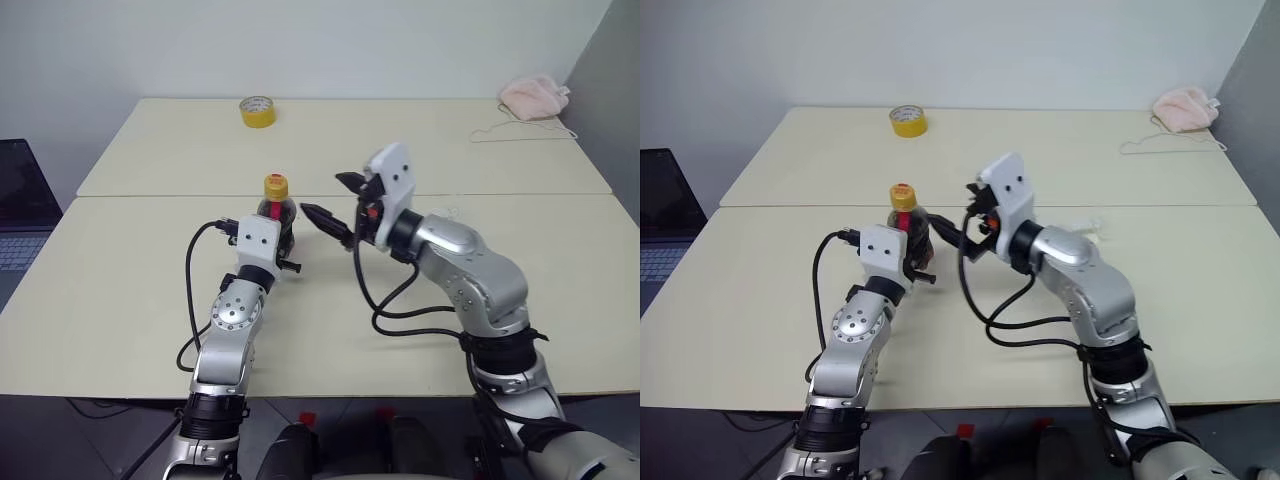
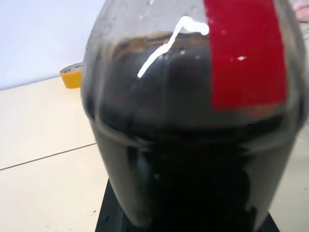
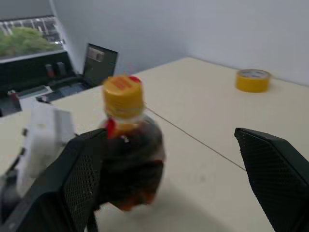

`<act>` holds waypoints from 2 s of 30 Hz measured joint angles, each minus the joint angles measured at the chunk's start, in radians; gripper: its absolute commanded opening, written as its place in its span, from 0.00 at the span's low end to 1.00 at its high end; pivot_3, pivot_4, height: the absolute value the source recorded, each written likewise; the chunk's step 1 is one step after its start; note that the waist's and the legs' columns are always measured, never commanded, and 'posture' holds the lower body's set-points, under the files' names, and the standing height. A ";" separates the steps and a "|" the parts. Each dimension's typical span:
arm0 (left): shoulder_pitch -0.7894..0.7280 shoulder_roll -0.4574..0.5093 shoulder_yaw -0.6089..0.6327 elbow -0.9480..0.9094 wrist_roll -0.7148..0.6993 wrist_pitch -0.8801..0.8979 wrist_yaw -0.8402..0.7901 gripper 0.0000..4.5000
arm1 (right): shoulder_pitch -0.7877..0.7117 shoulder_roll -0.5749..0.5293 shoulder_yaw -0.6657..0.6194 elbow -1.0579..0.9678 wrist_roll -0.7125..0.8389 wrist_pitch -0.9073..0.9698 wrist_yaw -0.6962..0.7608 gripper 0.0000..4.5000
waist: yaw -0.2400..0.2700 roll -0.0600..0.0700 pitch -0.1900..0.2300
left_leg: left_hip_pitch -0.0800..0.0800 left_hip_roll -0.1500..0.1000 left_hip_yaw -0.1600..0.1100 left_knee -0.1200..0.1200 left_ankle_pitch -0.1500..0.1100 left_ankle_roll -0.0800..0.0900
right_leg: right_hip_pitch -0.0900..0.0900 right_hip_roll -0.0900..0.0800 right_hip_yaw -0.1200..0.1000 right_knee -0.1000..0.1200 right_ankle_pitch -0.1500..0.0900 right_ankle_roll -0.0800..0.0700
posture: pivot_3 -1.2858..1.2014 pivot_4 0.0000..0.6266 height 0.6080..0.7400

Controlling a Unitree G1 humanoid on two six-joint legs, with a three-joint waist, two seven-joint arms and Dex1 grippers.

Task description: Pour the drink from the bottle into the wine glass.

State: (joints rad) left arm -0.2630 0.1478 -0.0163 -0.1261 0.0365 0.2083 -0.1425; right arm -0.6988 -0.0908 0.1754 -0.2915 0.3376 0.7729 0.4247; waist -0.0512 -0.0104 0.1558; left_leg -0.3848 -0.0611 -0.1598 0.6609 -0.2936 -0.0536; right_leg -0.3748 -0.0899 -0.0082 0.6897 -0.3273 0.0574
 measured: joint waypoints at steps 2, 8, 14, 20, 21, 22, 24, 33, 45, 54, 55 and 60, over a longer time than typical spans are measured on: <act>0.000 -0.001 -0.005 0.000 0.000 0.000 -0.001 0.17 | -0.038 0.044 0.024 0.024 -0.007 -0.009 -0.019 1.00 | 0.000 0.000 0.000 | 0.000 0.000 0.000 0.000 0.000 0.000 | 0.000 0.000 0.000 0.000 0.000 0.000 | 0.52 0.24 1.00; -0.001 0.001 -0.015 0.000 0.000 0.000 0.000 0.17 | -0.073 0.069 0.059 0.127 -0.066 -0.078 -0.040 1.00 | 0.008 0.000 0.000 | 0.000 -0.001 0.000 0.001 0.000 0.000 | 0.000 0.000 0.000 -0.001 0.000 0.000 | 0.52 0.24 1.00; -0.001 0.000 -0.017 0.000 0.000 0.000 0.000 0.17 | -0.095 0.079 0.066 0.193 -0.110 -0.134 -0.044 1.00 | 0.003 0.000 0.000 | 0.000 0.000 0.000 0.000 0.000 0.000 | 0.000 0.000 0.000 0.000 0.000 0.000 | 0.52 0.24 1.00; -0.001 0.000 -0.018 0.000 0.001 0.000 0.000 0.17 | -0.102 0.094 0.061 0.217 -0.121 -0.159 -0.055 1.00 | 0.000 0.000 0.000 | 0.000 0.000 0.000 0.000 0.000 0.000 | 0.000 0.000 0.000 0.000 0.000 0.000 | 0.52 0.24 1.00; -0.001 0.000 -0.018 0.000 0.001 0.000 0.000 0.17 | -0.102 0.094 0.061 0.217 -0.121 -0.160 -0.055 1.00 | 0.000 0.000 0.000 | 0.000 0.000 0.000 0.000 0.000 0.000 | 0.000 0.000 0.000 0.000 0.000 0.000 | 0.52 0.24 1.00; -0.001 0.000 -0.018 0.000 0.000 0.000 0.000 0.17 | -0.102 0.094 0.061 0.218 -0.121 -0.160 -0.055 1.00 | 0.000 0.000 0.000 | 0.000 0.000 0.000 0.000 0.000 0.000 | 0.000 0.000 0.000 0.000 0.000 0.000 | 0.52 0.24 1.00; -0.001 0.000 -0.018 0.000 0.000 0.000 0.000 0.17 | -0.102 0.093 0.060 0.218 -0.123 -0.160 -0.057 1.00 | 0.000 0.000 0.000 | 0.000 0.000 0.000 0.000 0.000 0.000 | 0.000 0.000 0.000 0.000 0.000 0.000 | 0.52 0.24 1.00; -0.003 0.000 -0.020 0.000 0.000 0.004 -0.001 0.17 | -0.096 0.069 0.050 0.214 -0.119 -0.157 -0.053 1.00 | 0.000 0.000 0.000 | 0.000 0.000 0.000 0.000 0.000 0.000 | 0.000 0.000 0.000 0.000 0.000 0.000 | 0.52 0.24 1.00; -0.005 -0.001 -0.036 0.000 0.001 0.007 -0.002 0.17 | -0.055 -0.005 0.033 0.129 -0.069 -0.105 -0.026 1.00 | 0.001 0.000 0.000 | 0.000 0.000 0.000 0.000 0.000 0.000 | 0.000 0.000 0.000 0.000 0.000 0.000 | 0.52 0.24 1.00; -0.005 0.003 0.002 0.000 -0.001 0.001 0.002 0.17 | 0.014 -0.161 -0.075 0.140 -0.093 -0.096 -0.051 1.00 | 0.011 0.000 0.000 | 0.000 0.000 0.001 -0.001 0.000 0.000 | 0.000 0.000 0.000 -0.001 0.000 0.000 | 0.52 0.24 1.00; -0.005 -0.001 -0.006 0.000 -0.002 0.001 -0.001 0.17 | 0.018 -0.161 -0.070 0.136 -0.090 -0.087 -0.044 1.00 | 0.009 0.000 0.000 | 0.000 0.000 0.001 -0.001 0.000 0.000 | 0.000 0.000 0.000 -0.001 0.000 0.000 | 0.52 0.24 1.00; -0.005 0.000 -0.014 0.000 -0.002 0.000 -0.002 0.17 | 0.019 -0.128 -0.050 0.044 -0.039 -0.036 -0.010 1.00 | 0.007 0.000 0.000 | 0.000 0.000 0.001 0.000 0.000 0.000 | 0.000 0.000 0.000 -0.001 0.000 0.000 | 0.52 0.24 1.00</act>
State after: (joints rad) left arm -0.2682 0.1479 -0.0299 -0.1262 0.0348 0.2088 -0.1441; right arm -0.6800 -0.2188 0.1257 -0.2477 0.2986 0.7365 0.4150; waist -0.0441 -0.0105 0.1559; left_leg -0.3850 -0.0609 -0.1593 0.6605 -0.2936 -0.0536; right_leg -0.3745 -0.0899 -0.0082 0.6889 -0.3273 0.0574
